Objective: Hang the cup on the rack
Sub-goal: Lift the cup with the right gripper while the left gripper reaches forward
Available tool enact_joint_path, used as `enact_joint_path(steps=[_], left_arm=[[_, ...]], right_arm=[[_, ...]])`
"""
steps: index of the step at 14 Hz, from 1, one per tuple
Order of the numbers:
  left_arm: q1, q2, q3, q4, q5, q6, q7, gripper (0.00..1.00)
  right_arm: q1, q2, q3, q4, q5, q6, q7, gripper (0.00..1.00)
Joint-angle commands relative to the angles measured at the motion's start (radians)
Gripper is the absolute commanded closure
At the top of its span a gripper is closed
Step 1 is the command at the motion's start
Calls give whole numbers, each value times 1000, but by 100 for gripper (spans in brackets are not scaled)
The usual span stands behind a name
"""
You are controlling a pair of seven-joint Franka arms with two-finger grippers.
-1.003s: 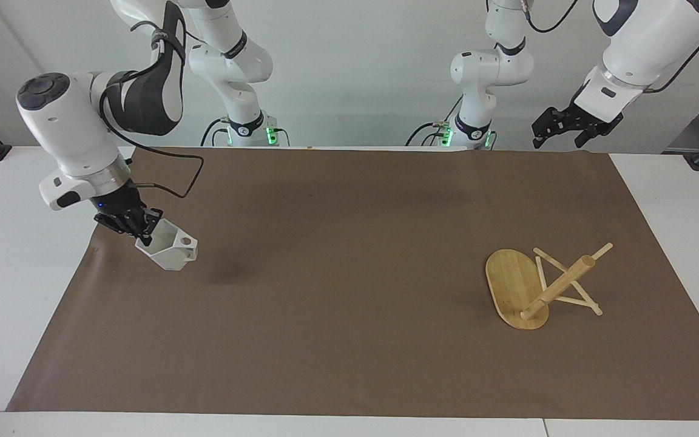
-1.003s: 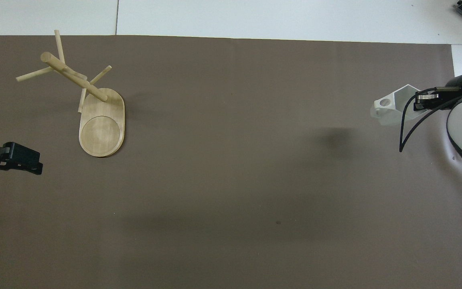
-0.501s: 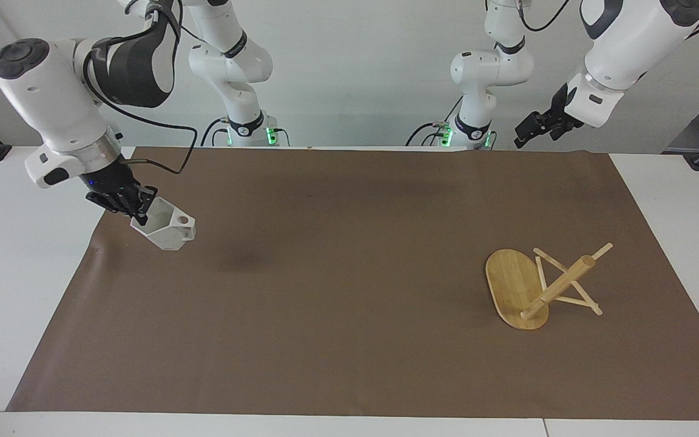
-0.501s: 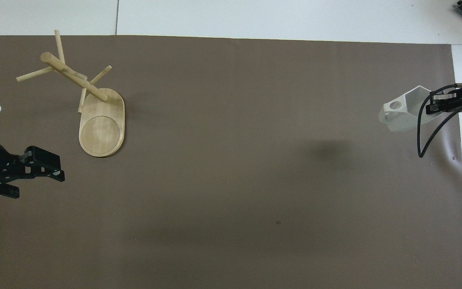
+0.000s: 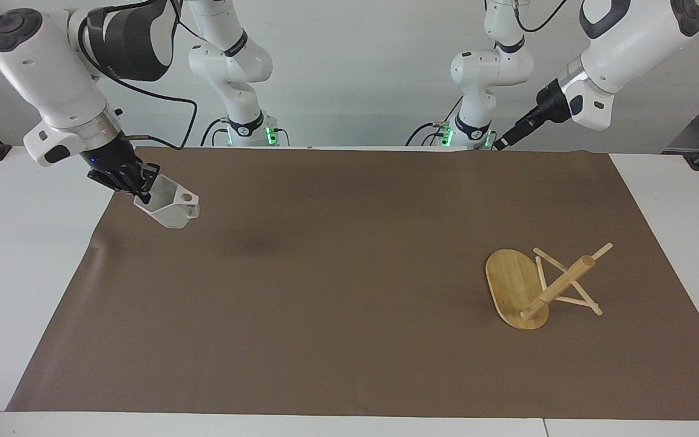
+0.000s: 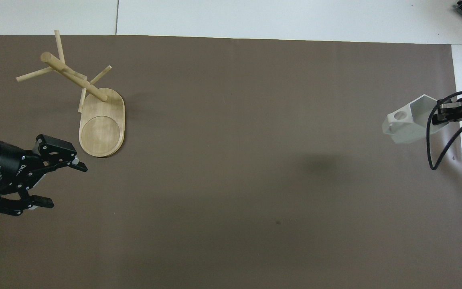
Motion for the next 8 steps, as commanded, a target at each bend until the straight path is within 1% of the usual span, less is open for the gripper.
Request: enact_joint_path(steps=[1,3,4,6,8], left_arm=[[7,-13,-3,-65,-109,64,-183,0],[-8,-11,-8,-120,-195,176,-331,0],[-26,-8,-8,-126,-233,221,-397,0],[-30,9,-8,-127,-324,305,-536,0],[-34,20,-9,-134,-405,359,-604,0]], right_arm=[[0,-31,6,-1,15,-70,28,100],[1,-46,15,-10,20,-89,67,100],[1,-51,19,-12,35,-91,80,100],[1,-57,19,-13,92,-103,81,100],[1,-58,19,-18,141,-109,91,100]])
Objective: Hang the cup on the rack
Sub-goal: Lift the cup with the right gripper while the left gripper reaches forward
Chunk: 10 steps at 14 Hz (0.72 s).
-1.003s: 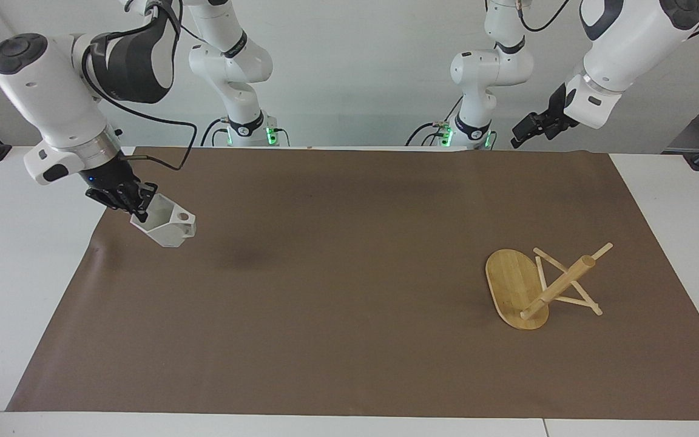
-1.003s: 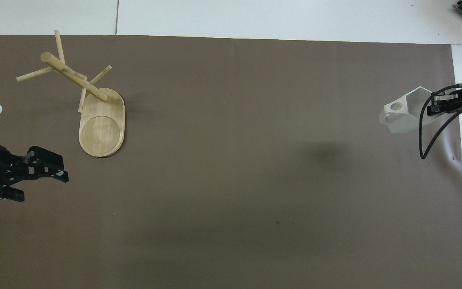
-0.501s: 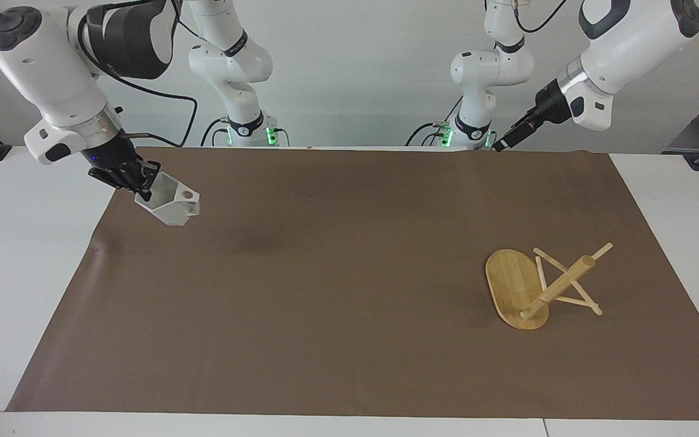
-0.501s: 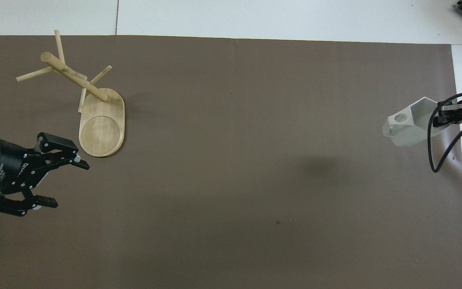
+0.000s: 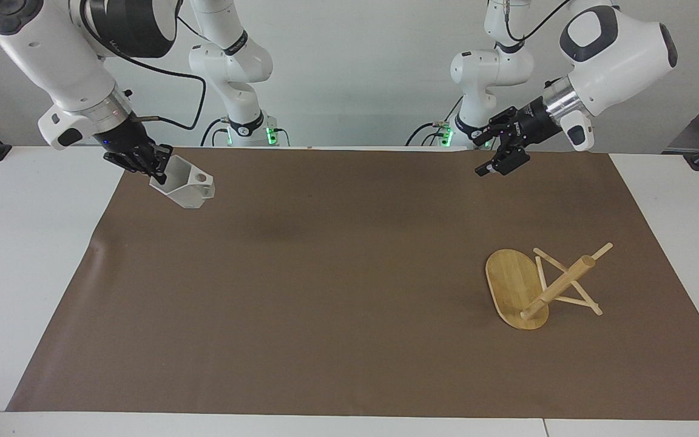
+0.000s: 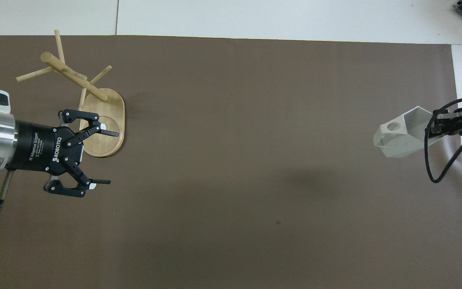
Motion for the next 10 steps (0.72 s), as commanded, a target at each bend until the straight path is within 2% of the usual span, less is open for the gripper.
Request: enact_joint_path(steps=[1,4,6,10], left_arm=[[-35,3,7,-42,-104,94,-94,0],[-69,6,7,-84,-188,194,-154,0],[-70,6,7,-87,-246,205,-188,0],[-81,6,5,-111,-335,278,-233,0]], right_arm=[[-2,-20,0,-19,63,-11,28,100],[3,-20,2,-19,150,-2,26,100],[15,-18,12,-21,198,17,25,100],[18,-20,147,-34,200,116,42,100]])
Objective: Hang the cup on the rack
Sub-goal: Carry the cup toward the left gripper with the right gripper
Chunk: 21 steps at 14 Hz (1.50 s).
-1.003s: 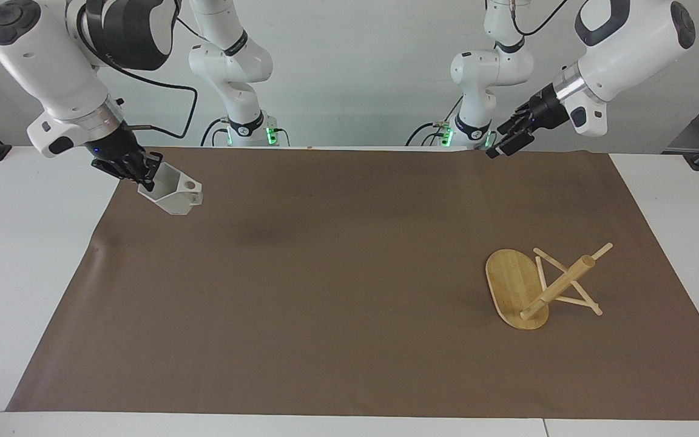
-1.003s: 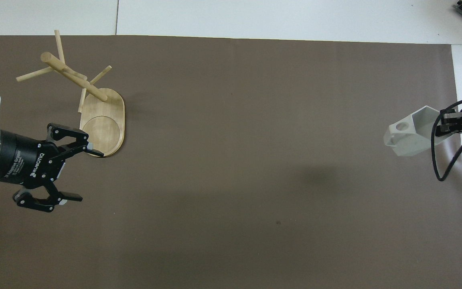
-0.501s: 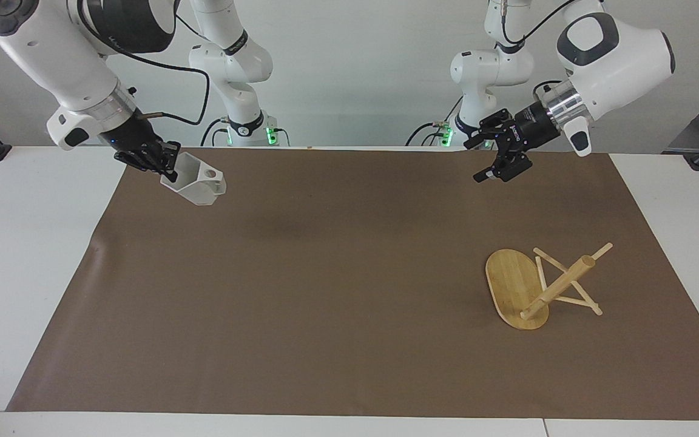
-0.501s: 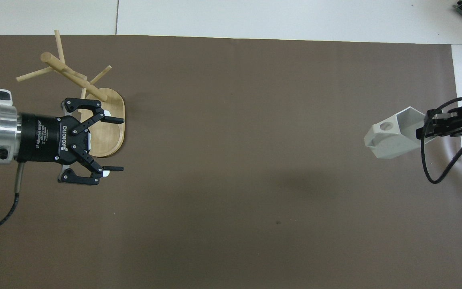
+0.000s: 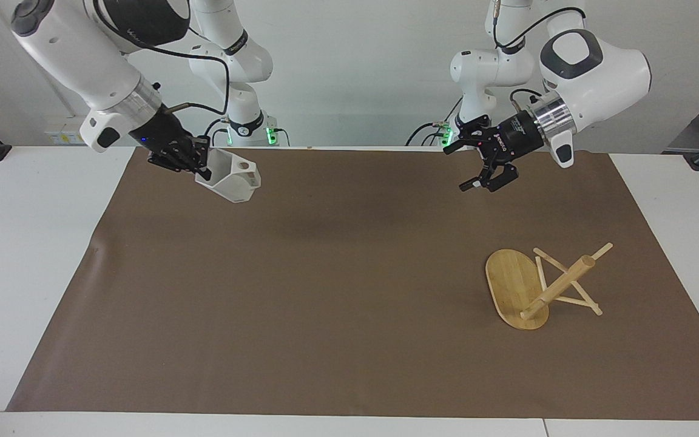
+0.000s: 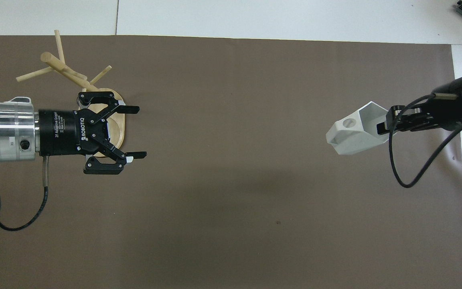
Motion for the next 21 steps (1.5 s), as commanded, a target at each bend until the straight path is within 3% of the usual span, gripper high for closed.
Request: enact_joint_path(steps=[1,3,7,12,21], left_arm=[[-46,-12,9,-45,-81,97,-32,0],[-79,4,8,-56,-116,158,-35,0],[-105,7,8,-75,-143,160,-27,0],[-158,7,9,-78,-170,174,77,0],[-231,7,8,-99,-179,226,120,0]], right_arm=[[-3,-20,79,-34,22,85,69,100],[-3,-26,136,-59,79,158,169,100],[-3,-33,248,-102,173,317,395,100],[-1,-30,350,-136,222,431,410,100],[2,-30,453,-148,231,487,522,100]])
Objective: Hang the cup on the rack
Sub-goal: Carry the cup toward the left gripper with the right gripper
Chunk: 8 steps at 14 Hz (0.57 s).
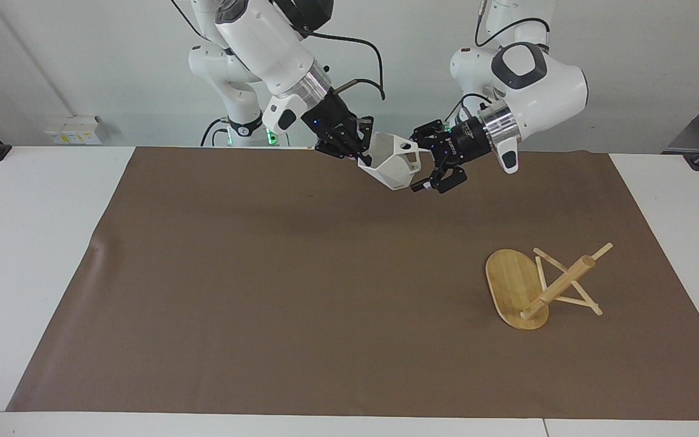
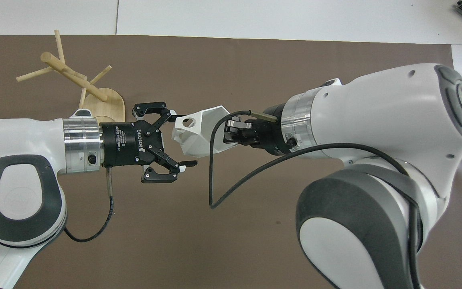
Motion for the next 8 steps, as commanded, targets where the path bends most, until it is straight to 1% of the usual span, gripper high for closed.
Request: enact_joint_path(steps=[1,3,6,7,8], left_arm=[[-39,-12,13,-35,-30,47,26,0],[-47,-17,13,-49,-28,46,29,0],[-33,-18,13,-47,-30,27,32,0],[-33,-18,13,-47,-28,30,32,10],[-34,-22,13,-47,-28,26,34,81]], right_arm=[[-12,-26,25,-34,32,42,32,100],[-12,-24,43,-43,32,72,60,100],[-12,-23,45,-43,32,73,63,100],[-12,-21,45,-43,32,73,63,100],[-12,-21,45,-43,32,75,63,100]])
